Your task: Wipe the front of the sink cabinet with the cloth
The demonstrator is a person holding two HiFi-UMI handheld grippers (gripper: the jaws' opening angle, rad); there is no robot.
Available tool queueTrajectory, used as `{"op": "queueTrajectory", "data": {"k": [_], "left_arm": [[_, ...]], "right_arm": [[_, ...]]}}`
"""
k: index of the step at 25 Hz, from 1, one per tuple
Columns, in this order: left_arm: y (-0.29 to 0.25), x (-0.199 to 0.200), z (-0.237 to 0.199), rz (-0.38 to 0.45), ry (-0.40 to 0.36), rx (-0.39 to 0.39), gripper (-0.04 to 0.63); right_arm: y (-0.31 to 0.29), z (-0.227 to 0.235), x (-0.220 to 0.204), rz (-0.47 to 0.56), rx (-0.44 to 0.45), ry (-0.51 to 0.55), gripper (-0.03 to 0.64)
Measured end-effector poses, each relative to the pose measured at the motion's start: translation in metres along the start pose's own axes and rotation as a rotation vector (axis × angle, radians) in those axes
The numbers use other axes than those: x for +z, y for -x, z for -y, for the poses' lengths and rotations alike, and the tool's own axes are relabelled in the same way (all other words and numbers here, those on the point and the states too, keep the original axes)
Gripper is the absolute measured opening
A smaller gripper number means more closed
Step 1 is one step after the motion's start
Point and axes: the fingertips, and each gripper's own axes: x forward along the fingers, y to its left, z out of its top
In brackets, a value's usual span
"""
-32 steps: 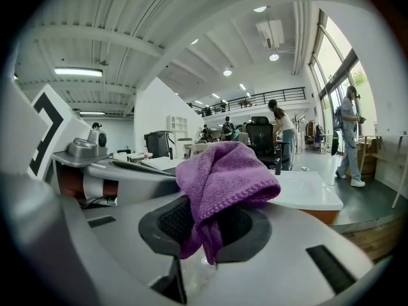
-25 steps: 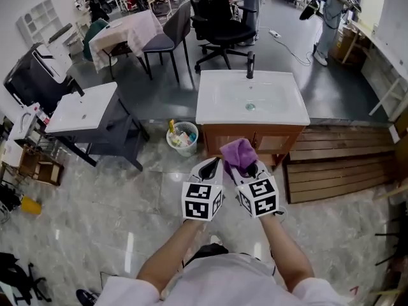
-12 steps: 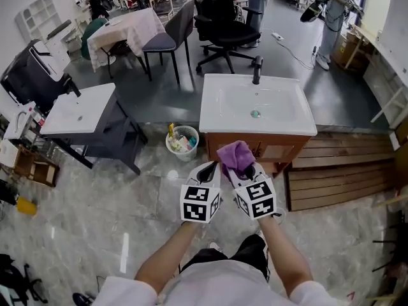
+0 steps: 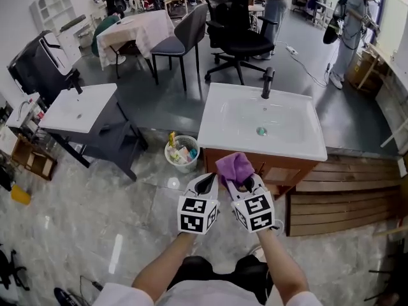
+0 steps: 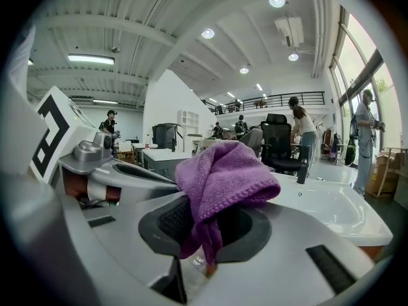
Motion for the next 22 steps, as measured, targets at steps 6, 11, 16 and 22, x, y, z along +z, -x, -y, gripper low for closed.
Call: {"op": "queueTrajectory", "data": {"k": [6,11,16,22], "left_arm": [[-0.052,-0.03,-0.024,0.032,-0.021,0.046,0.005],[-0.092,-0.061,-0.038,0.063,-0.024,0.072,0.005],[-0.122,-0.097,-0.044,0.056,-0.019,0.045,0.005],[-0.148,-0.142,-0.063,0.109,-0.018,0.068,0.005]], "right_arm": [[-0.045,0.025,-0.042,0.02,0.064,0.049,0.073],[-0.079,0.04,-0.085,0.021,0.103,0.095,0.074],[-0.103,0.042,-0.113,0.063,0.149,0.128,0.072],[-0.135,0.045,-0.156,0.122,0.171,0.14,0.073]]}}
